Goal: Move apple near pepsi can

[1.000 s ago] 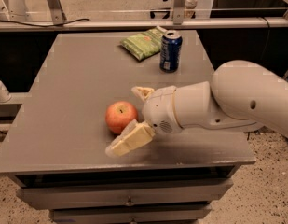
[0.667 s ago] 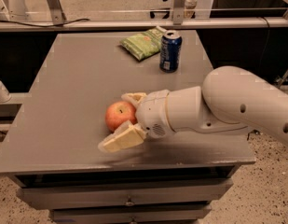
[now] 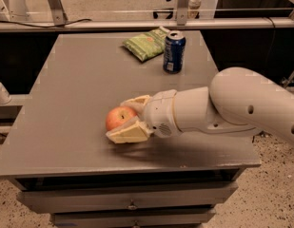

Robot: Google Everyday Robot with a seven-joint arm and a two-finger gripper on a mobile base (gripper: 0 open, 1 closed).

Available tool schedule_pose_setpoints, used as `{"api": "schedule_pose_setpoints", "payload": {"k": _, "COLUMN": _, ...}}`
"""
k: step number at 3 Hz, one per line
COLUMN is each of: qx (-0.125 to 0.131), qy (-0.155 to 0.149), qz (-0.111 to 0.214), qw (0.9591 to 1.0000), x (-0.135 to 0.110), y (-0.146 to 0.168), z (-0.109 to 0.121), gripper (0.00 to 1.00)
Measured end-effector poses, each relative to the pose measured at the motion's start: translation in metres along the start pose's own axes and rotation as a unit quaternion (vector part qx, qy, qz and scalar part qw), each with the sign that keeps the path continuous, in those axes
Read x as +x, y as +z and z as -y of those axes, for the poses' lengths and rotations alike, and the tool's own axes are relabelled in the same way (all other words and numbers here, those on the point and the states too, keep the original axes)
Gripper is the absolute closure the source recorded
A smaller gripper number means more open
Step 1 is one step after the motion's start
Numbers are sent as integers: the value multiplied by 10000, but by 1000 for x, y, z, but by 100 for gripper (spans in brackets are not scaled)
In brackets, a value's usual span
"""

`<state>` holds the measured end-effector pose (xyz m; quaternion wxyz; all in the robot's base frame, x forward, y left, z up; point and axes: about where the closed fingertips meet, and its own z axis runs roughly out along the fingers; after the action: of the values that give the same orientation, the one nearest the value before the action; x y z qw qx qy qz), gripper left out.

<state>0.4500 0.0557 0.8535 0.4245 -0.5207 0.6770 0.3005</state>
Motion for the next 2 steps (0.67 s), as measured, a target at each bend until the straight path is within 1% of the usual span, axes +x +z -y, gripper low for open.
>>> {"api": "schedule_pose_setpoints", "payload": {"k": 1, "qx": 253, "qy": -29, "qz": -189, "qw": 9995, "x": 7, "y": -25, "z": 24, "gripper": 88}}
{"api": "schedule_pose_setpoints", "payload": {"k": 2, "qx": 723, "qy": -104, "qz": -534, "qw": 9959, "x": 20, "y": -79, "z": 66, "gripper": 100}}
